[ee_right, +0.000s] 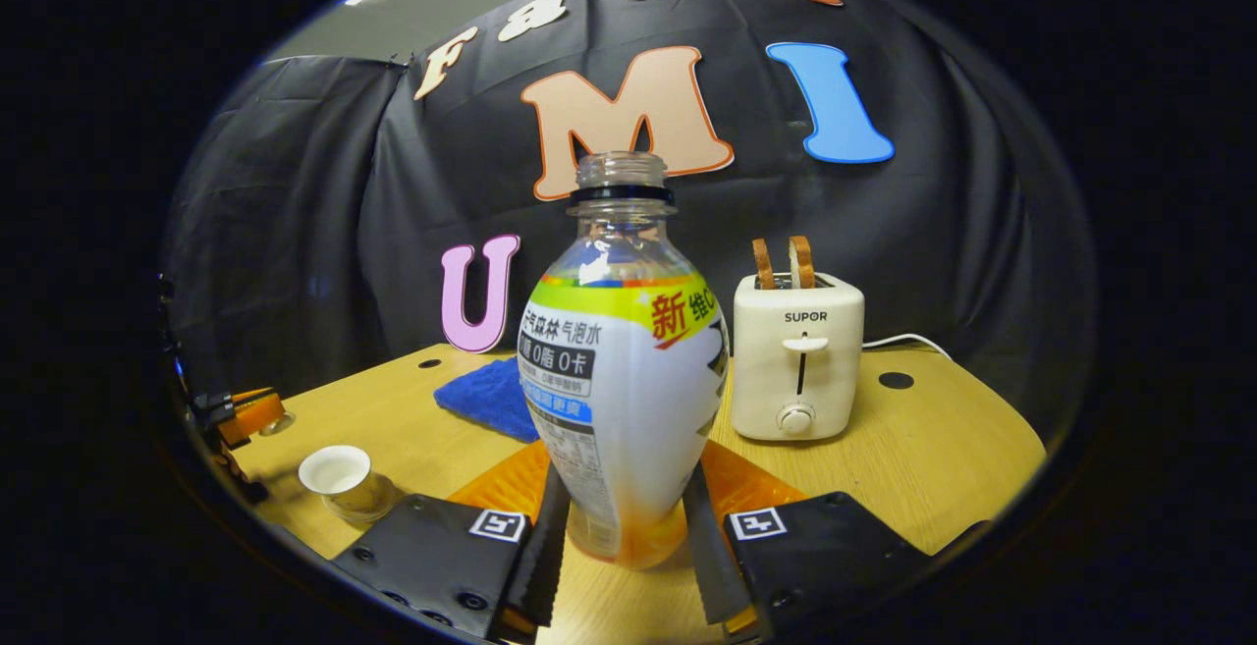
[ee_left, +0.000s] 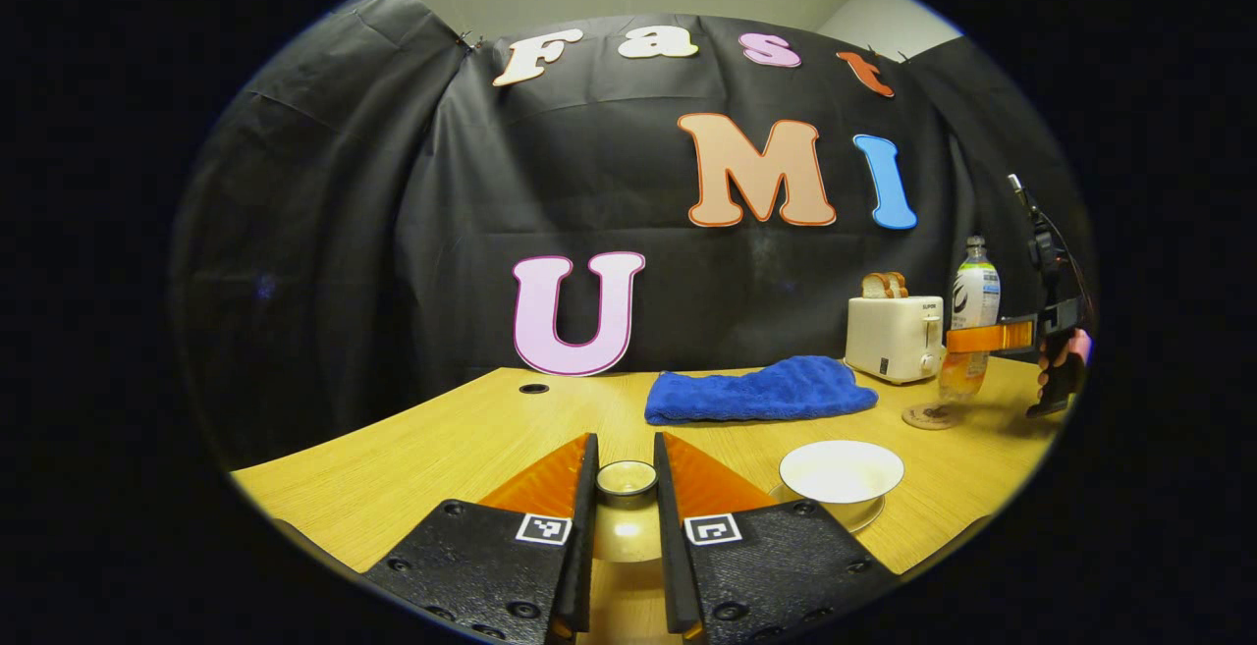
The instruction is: Open the teacup lid with one hand, grasp the water bottle and pour water into the teacup with the other hand; after pouring, place the water bottle on the coaster and then close the teacup lid.
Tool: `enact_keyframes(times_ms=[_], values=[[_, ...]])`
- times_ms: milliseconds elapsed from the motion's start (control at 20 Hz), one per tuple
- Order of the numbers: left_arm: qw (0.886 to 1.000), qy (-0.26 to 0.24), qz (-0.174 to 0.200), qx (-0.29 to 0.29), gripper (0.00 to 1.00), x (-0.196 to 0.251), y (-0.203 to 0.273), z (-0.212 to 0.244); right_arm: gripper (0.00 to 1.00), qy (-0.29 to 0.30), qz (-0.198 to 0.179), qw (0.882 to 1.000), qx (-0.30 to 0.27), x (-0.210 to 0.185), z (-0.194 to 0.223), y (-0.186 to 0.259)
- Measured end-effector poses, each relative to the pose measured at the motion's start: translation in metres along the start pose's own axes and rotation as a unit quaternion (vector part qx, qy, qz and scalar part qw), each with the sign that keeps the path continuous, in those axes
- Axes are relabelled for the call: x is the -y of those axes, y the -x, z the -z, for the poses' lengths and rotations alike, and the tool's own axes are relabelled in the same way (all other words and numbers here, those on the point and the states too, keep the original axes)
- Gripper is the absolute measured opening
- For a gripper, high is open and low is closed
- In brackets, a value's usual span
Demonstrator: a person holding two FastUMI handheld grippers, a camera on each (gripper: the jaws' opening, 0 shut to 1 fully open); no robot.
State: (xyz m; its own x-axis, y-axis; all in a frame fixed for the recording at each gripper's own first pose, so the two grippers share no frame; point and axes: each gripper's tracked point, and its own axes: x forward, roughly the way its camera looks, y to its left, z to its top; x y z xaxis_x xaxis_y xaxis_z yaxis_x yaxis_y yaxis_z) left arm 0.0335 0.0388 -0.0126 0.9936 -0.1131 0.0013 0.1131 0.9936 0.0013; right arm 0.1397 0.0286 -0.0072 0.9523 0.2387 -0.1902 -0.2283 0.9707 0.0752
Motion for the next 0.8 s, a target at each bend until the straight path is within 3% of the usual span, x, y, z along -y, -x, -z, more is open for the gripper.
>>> enact_keyframes(times_ms=[400, 800], values=[[1.000, 0.000, -0.001, 0.000, 0.27, -0.001, 0.000, 0.000, 0.60, 0.035, 0.015, 0.999, -0.015, 0.005, 0.025, -0.021], [1.000, 0.000, -0.002, 0.000, 0.27, 0.000, 0.000, 0.000, 0.63, 0.021, 0.012, 1.000, -0.015, 0.007, 0.029, -0.021]])
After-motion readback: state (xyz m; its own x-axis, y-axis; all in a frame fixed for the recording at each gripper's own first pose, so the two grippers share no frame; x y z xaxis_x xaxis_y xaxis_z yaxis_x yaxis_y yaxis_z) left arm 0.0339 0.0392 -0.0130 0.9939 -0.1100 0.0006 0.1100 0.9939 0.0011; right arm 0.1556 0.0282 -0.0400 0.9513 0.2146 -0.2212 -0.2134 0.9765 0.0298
